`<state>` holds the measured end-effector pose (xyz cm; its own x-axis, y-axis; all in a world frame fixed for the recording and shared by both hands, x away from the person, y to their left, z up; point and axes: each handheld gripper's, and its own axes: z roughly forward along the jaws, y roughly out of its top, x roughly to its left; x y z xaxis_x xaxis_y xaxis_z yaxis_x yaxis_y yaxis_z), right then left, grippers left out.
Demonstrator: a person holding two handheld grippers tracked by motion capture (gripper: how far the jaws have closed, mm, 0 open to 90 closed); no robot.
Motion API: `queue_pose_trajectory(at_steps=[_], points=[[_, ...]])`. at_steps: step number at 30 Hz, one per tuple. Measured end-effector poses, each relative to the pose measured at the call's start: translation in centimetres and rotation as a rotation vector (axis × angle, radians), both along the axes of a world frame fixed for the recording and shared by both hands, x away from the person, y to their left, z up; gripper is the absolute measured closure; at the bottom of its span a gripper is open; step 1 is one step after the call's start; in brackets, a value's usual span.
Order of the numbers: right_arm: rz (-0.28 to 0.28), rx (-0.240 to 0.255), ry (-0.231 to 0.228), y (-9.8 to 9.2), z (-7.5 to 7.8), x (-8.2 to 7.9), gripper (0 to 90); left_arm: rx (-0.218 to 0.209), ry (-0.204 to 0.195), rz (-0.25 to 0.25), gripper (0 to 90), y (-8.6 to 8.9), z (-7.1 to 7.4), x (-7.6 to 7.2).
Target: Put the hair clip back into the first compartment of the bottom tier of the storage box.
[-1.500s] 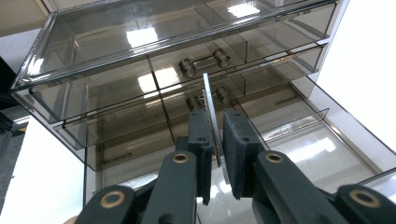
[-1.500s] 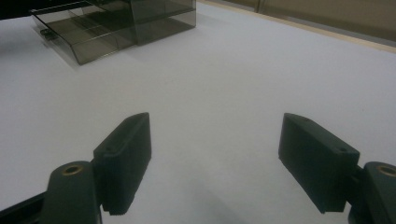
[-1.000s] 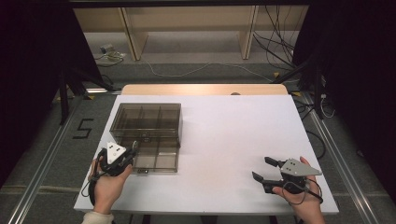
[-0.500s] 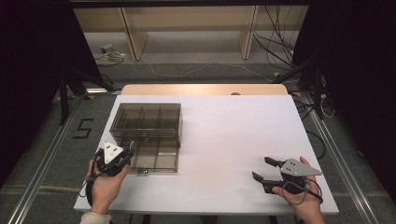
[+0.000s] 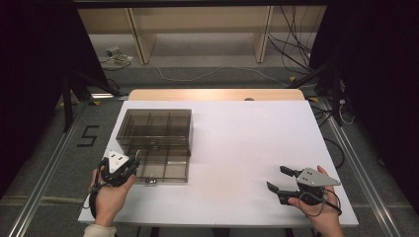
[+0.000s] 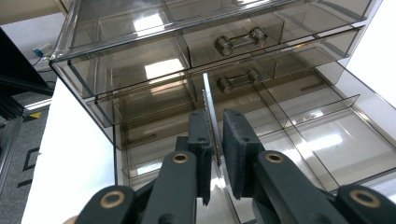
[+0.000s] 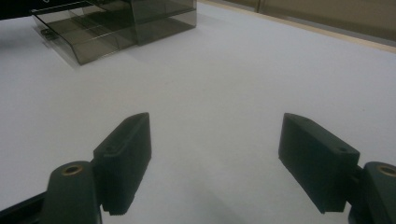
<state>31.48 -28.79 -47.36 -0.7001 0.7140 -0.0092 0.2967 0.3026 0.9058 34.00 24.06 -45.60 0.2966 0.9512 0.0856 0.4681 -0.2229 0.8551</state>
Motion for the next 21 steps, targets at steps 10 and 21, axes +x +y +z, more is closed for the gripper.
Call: queue_pose_trajectory(at_steps=[10, 21], points=[[0.0, 0.002, 0.0, 0.0, 0.0, 0.0, 26.0, 0.016, 0.046, 0.007, 81.4, 0.6, -0.8, 0.3], [0.0, 0.001, 0.0, 0.1, -0.1, 0.0, 26.0, 0.032, 0.08, 0.007, 81.3, 1.1, -1.6, 0.8]])
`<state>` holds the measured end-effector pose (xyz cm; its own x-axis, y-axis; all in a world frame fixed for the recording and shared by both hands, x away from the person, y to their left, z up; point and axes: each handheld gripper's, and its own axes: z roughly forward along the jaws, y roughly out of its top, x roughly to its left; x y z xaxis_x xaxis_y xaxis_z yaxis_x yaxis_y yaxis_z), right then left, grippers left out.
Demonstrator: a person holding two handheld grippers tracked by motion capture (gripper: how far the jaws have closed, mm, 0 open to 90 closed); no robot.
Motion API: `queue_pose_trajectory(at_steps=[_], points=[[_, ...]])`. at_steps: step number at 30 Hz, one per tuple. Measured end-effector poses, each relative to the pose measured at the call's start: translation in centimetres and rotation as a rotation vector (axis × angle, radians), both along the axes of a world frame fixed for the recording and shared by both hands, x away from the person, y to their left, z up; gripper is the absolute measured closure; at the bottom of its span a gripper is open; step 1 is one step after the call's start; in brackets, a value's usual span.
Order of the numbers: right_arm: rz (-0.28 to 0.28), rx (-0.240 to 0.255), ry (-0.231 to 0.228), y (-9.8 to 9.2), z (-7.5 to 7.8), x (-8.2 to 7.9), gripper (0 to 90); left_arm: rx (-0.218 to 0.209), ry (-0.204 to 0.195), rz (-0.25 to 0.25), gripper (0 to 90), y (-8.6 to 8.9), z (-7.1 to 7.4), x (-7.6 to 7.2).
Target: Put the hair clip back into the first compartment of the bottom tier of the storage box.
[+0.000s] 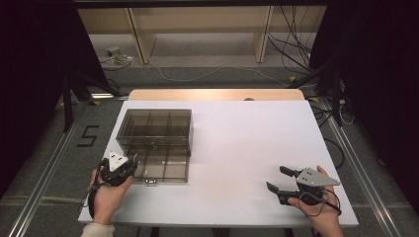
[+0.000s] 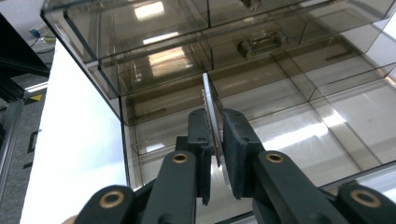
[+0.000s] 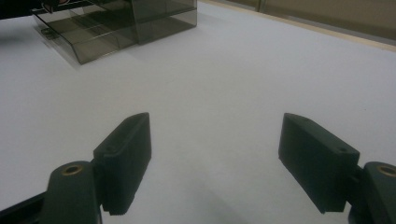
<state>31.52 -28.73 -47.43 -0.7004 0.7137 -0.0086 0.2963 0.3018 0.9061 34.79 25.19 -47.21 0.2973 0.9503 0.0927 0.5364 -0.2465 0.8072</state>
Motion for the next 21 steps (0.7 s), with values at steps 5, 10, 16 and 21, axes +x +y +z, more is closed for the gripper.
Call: queue_pose_trajectory(at_steps=[5, 10, 16, 21], points=[[-0.002, -0.001, 0.001, 0.0, 0.0, 0.0, 26.1, -0.001, 0.008, 0.003, 81.2, 0.2, -0.3, 0.3], [-0.001, -0.002, 0.001, 0.0, 0.0, 0.0, 26.1, -0.002, 0.019, 0.004, 81.2, 0.3, -0.6, 0.5], [-0.001, -0.004, 0.004, 0.0, 0.0, 0.0, 26.1, 0.0, 0.042, -0.001, 81.0, 0.4, -0.9, 0.7], [0.0, -0.006, 0.006, 0.0, 0.0, 0.0, 26.1, 0.001, 0.057, -0.005, 80.9, 0.4, -1.1, 0.9]])
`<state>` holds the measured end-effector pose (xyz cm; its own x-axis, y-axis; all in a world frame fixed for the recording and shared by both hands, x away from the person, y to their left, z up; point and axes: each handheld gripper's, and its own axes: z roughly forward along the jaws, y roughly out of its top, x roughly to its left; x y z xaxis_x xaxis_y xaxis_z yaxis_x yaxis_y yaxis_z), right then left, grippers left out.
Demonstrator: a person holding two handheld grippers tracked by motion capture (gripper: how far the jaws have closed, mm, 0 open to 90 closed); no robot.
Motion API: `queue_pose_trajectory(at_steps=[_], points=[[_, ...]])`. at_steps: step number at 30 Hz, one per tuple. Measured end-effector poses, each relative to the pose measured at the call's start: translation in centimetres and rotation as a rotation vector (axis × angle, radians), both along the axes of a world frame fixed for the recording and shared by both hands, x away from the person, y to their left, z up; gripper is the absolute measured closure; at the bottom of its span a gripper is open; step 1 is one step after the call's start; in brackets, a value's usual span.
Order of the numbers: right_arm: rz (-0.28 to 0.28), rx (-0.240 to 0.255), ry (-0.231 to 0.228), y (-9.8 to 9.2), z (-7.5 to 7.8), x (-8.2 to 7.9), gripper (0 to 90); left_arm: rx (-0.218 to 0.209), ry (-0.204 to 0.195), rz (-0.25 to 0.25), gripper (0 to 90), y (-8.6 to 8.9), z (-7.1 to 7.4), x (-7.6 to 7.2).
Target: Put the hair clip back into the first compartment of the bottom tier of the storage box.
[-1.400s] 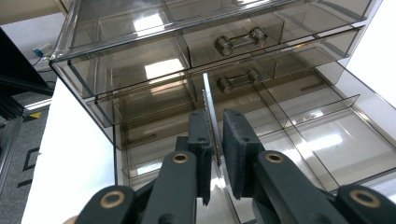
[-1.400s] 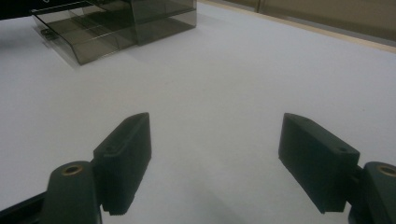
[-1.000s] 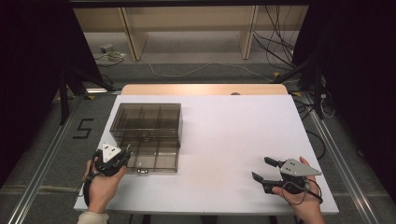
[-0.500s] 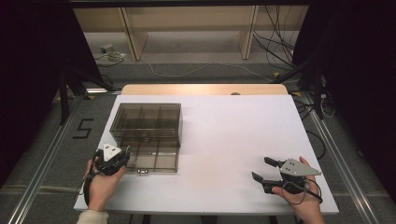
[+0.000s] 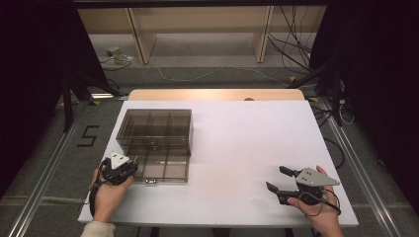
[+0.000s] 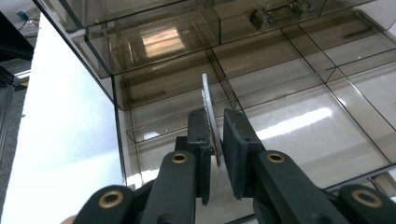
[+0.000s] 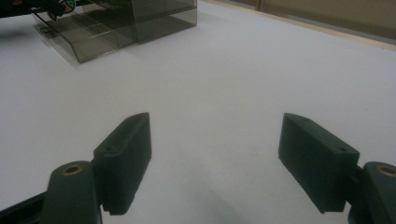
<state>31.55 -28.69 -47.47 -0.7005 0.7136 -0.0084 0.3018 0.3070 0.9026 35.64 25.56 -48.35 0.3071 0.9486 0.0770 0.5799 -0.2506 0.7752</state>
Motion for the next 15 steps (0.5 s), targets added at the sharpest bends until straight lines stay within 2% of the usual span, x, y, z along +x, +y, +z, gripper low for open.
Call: queue_pose_trajectory(at_steps=[9, 15], points=[[-0.002, 0.001, -0.003, -0.03, -0.01, -0.01, 26.1, -0.003, 0.016, -0.004, 80.5, -0.01, -0.18, 0.09], [-0.004, 0.002, -0.002, -0.05, 0.01, -0.01, 26.1, -0.003, 0.025, 0.018, 76.4, 0.01, -0.15, 0.1]])
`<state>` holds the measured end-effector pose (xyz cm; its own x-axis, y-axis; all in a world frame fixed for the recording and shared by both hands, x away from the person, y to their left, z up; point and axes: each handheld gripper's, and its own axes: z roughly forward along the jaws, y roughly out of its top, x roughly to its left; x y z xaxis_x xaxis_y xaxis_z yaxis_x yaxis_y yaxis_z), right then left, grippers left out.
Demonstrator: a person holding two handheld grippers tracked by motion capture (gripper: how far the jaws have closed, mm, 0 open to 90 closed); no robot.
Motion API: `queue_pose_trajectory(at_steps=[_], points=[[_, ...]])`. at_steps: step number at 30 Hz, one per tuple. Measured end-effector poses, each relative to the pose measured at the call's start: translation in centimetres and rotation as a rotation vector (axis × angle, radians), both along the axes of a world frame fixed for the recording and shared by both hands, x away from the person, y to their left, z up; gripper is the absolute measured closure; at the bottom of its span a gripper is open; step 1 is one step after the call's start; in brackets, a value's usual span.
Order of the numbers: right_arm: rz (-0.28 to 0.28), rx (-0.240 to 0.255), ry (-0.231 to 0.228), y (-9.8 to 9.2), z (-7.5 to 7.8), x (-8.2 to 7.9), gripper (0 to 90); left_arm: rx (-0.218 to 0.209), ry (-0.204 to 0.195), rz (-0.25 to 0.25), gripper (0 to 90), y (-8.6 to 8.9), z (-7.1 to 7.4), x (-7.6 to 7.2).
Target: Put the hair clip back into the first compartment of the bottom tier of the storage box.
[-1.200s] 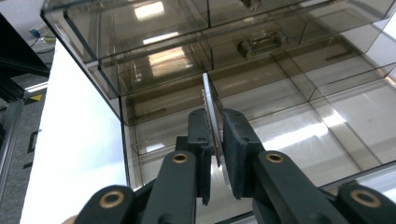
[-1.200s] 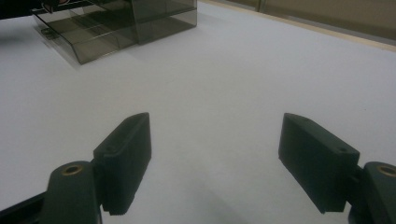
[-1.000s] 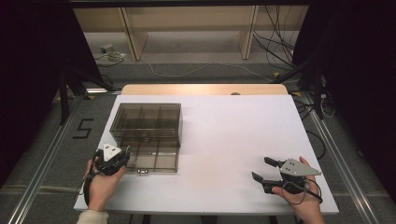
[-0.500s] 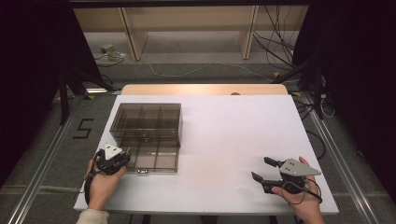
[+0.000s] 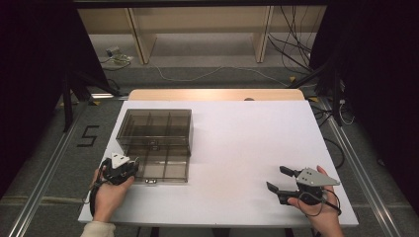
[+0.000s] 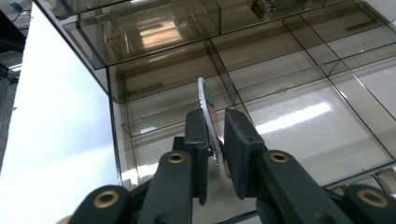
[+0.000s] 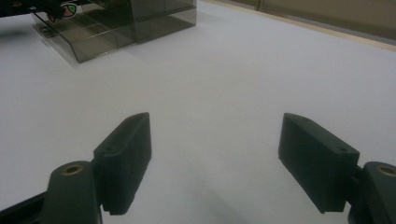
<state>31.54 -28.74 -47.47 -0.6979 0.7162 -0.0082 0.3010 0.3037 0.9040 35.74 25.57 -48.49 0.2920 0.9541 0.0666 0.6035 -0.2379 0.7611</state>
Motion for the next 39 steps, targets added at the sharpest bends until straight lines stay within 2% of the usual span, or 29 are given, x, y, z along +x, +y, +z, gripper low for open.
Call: queue_pose_trajectory(at_steps=[4, 6, 11, 14, 17, 23, 26, 30, 39], points=[[0.001, 0.0, -0.001, 0.0, 0.0, 0.0, 26.1, 0.025, -0.011, 0.032, 65.2, -0.1, 0.3, -0.1], [0.001, 0.0, -0.002, 0.0, 0.0, 0.0, 26.1, 0.014, -0.03, 0.044, 60.9, -0.1, 0.4, -0.1], [0.001, -0.002, -0.002, -0.1, 0.1, 0.0, 26.1, -0.018, -0.061, 0.024, 54.0, -0.2, 1.0, -0.3], [0.001, -0.002, 0.0, -0.1, 0.0, 0.0, 26.1, -0.039, -0.064, -0.016, 47.5, -0.4, 1.1, -0.4], [0.0, -0.001, -0.001, -0.1, 0.1, 0.0, 26.1, -0.042, -0.067, -0.054, 40.7, -0.6, 1.3, -0.5], [0.0, -0.001, -0.001, -0.1, 0.1, 0.0, 26.1, -0.029, -0.075, -0.167, 26.7, -1.3, 1.9, -1.0], [0.002, -0.001, 0.0, 0.0, 0.1, 0.0, 26.0, -0.031, -0.081, -0.206, 20.7, -1.8, 2.1, -1.3], [-0.001, -0.001, 0.002, 0.0, 0.1, 0.0, 25.9, -0.039, -0.075, -0.243, 15.8, -2.3, 2.0, -1.4], [-0.012, 0.005, -0.001, -0.1, 0.0, 0.2, 25.9, -0.053, -0.084, -0.266, 15.5, -2.4, 1.7, -1.6]])
